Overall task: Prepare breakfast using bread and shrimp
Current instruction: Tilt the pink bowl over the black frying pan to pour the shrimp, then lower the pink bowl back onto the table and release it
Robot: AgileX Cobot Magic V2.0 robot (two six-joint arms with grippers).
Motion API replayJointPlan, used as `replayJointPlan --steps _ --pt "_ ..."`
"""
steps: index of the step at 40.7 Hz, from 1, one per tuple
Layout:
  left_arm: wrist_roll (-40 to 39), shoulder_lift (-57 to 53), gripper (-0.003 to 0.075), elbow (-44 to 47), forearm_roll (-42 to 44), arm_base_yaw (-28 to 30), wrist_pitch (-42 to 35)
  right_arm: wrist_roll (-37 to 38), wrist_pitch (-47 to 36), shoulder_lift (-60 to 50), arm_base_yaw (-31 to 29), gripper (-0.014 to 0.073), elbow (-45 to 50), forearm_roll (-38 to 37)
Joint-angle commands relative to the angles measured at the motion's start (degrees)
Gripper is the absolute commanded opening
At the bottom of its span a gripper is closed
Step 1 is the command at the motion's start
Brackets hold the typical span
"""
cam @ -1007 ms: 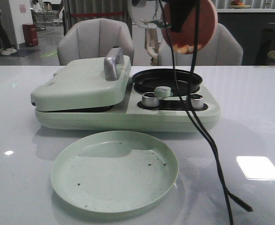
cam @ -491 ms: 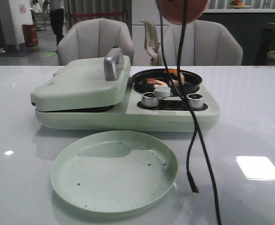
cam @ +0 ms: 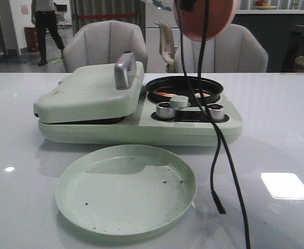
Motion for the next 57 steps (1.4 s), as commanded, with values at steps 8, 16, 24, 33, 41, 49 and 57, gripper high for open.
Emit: replayJointPlan --steps 8,16,24,33,41,49,57 --pt "-0.37 -0.34 0.01 -0.76 -0.09 -0.47 -4.86 -0.36 7.65 -11.74 -4.94 0.0044 -1.22 19.73" --pt "-0.37 -0.34 0.01 -0.76 0.3 -0.47 -4.86 -7.46 3.4 -20.4 -16.23 0.0044 7.77 43.17" --pt "-0.37 -0.34 0.01 -0.76 0.3 -0.47 -5.34 -18.15 -0.69 -25.78 -29.96 0.0044 21.76 62.43" --pt "-0.37 -0.34 0.01 -0.76 0.3 -0.47 -5.42 -30.14 -14.19 -28.74 -44.21 0.0044 38.12 89.47" --pt "-0.37 -0.34 0.01 -0.76 0.3 -0.47 -5.71 -33.8 -25.68 -28.42 -47.18 0.0044 48.43 96.16" --pt "-0.37 -0.34 0.01 -0.76 0.51 -0.47 -6.51 -33.8 -29.84 -27.39 -46.76 0.0053 52.35 96.16" --pt "-0.37 -0.34 0.01 -0.76 0.51 -0.47 -6.41 -33.8 -29.2 -27.35 -46.76 0.0291 52.35 96.16"
